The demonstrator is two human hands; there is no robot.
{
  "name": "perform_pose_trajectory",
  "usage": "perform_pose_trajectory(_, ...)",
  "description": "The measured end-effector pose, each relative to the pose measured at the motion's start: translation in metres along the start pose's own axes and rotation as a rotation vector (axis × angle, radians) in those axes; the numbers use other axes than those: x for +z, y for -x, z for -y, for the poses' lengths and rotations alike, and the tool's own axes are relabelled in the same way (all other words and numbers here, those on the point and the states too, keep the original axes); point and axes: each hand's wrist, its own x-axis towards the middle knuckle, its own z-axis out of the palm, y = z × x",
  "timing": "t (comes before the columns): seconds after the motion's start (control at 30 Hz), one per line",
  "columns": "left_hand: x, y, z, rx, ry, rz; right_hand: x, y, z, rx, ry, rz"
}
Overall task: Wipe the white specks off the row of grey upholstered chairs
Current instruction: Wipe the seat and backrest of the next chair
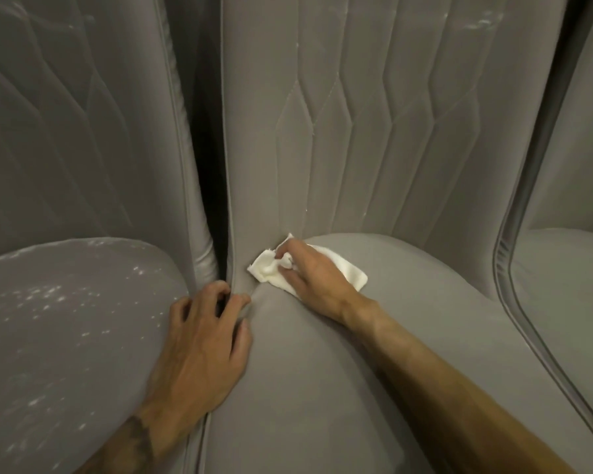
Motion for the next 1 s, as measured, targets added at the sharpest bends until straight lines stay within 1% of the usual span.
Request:
perform_pose_trajectory(0.07,0.000,0.000,0.001,0.002,0.009,-0.001,-0.010,-0.003,-0.006,0.006,0.014,0.013)
perform_pose_trajectory(0.13,0.001,0.000,0.001,0.009,0.011,-0.012,-0.020,-0.008,-0.016,0.114,0.035,-0.003)
perform_pose_trajectory(0.2,0.001,-0.001,0.000,0.023,0.009,-0.021,-0.021,-0.012,-0.021,0.193,0.042,-0.086)
perform_pose_trajectory(0.23,0.001,-0.001,0.000,0.026,0.010,-0.025,-0.016,-0.013,-0.014,0.184,0.038,-0.125)
perform_pose_trajectory(0.27,0.000,-0.001,0.000,0.027,0.015,-0.029,-0.007,-0.009,-0.005,0.155,0.034,-0.127)
perform_pose_trajectory(0.37,-0.003,0.000,-0.002,0.027,0.026,-0.037,0.014,0.010,0.020,0.005,0.001,-0.029)
perform_pose_trajectory(0.43,-0.006,-0.001,-0.003,0.017,0.057,-0.040,0.008,0.015,0.019,-0.053,-0.007,0.038)
perform_pose_trajectory(0.47,-0.008,-0.001,-0.004,0.008,0.079,-0.038,0.002,0.012,0.014,-0.043,0.002,0.045)
perform_pose_trajectory(0.5,-0.011,-0.001,-0.006,-0.002,0.104,-0.033,-0.004,0.007,0.009,0.006,0.009,0.036)
perform_pose_trajectory(0.57,-0.017,-0.001,-0.010,-0.030,0.160,-0.016,-0.009,-0.002,0.005,0.138,-0.005,-0.038)
perform_pose_trajectory(0.6,-0.018,-0.001,-0.011,-0.046,0.185,-0.005,-0.006,-0.004,0.010,0.166,-0.019,-0.082)
perform_pose_trajectory(0.63,-0.019,-0.001,-0.011,-0.059,0.205,0.007,0.001,-0.001,0.019,0.155,-0.018,-0.106)
perform_pose_trajectory(0.7,-0.019,-0.002,-0.009,-0.099,0.251,0.028,0.020,0.017,0.043,0.063,-0.017,-0.090)
perform_pose_trajectory(0.77,-0.023,-0.002,-0.009,-0.161,0.342,0.037,0.026,0.036,0.055,-0.039,-0.060,-0.028)
perform_pose_trajectory(0.83,-0.032,-0.004,-0.009,-0.191,0.392,0.010,0.015,0.037,0.051,-0.066,-0.055,0.029)
perform_pose_trajectory(0.9,-0.041,-0.004,-0.007,-0.155,0.342,0.034,0.005,0.028,0.043,0.034,-0.039,0.000)
perform_pose_trajectory(0.97,-0.046,-0.002,0.000,-0.062,0.225,0.077,0.006,0.019,0.044,0.156,-0.058,-0.098)
perform_pose_trajectory(1.0,-0.047,0.000,0.005,-0.033,0.192,0.093,0.012,0.019,0.054,0.180,-0.043,-0.144)
